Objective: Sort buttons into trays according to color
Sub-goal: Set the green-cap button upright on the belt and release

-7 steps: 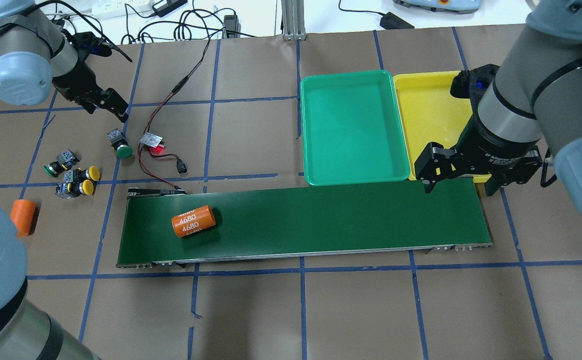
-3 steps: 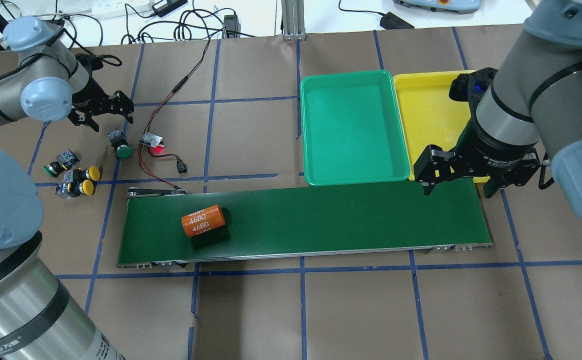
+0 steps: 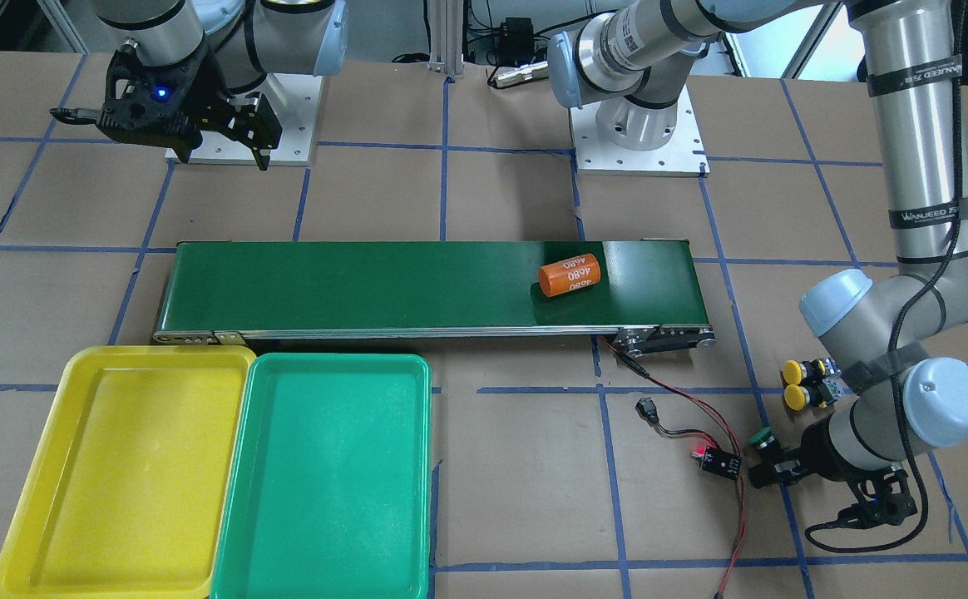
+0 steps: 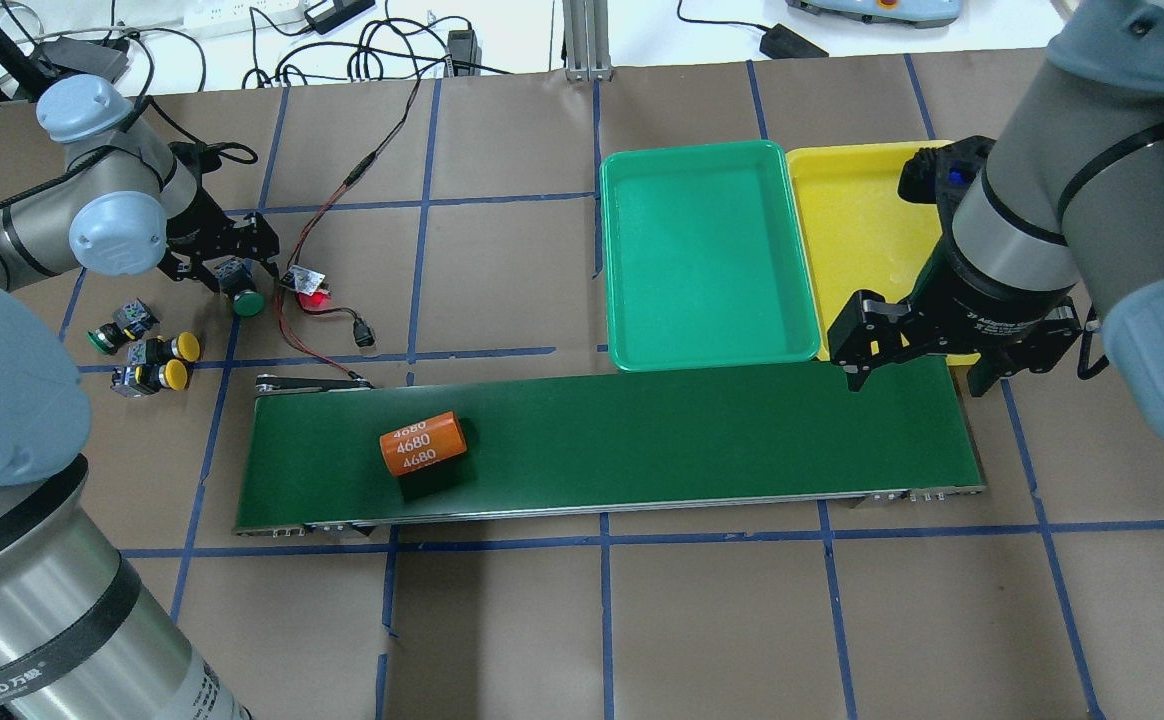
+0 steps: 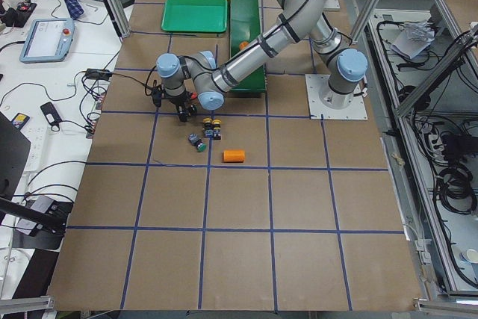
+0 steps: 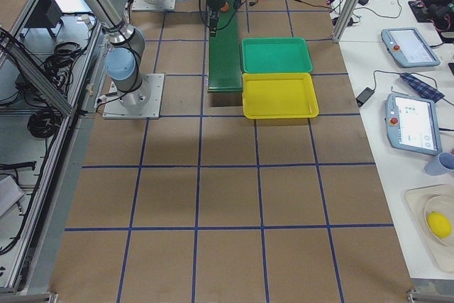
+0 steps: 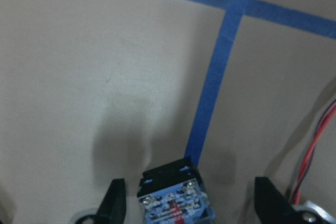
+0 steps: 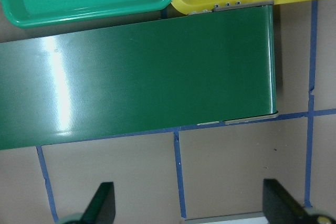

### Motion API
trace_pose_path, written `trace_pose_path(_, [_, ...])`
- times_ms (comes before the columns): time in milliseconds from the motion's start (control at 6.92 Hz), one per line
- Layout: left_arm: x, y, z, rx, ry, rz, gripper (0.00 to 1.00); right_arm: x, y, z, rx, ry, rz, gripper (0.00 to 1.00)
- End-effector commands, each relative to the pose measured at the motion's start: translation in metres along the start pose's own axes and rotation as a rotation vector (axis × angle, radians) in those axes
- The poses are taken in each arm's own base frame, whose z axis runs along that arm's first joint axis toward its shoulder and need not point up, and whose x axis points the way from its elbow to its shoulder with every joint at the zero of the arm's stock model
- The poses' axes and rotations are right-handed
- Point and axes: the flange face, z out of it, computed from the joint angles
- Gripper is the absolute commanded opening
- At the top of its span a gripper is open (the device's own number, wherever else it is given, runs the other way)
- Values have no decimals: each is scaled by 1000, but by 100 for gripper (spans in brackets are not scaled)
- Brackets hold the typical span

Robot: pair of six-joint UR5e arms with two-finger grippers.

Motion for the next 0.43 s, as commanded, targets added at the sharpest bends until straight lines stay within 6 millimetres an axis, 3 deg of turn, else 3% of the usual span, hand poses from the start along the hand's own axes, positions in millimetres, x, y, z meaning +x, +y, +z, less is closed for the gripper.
trace_pose_path(0, [5,-1,-14,5,-2,12,0,0,0,1,-3,-1,2,100])
trace_pose_path(289, [14,6,-32,-3,10,23,0,0,0,1,-4,-1,2,100])
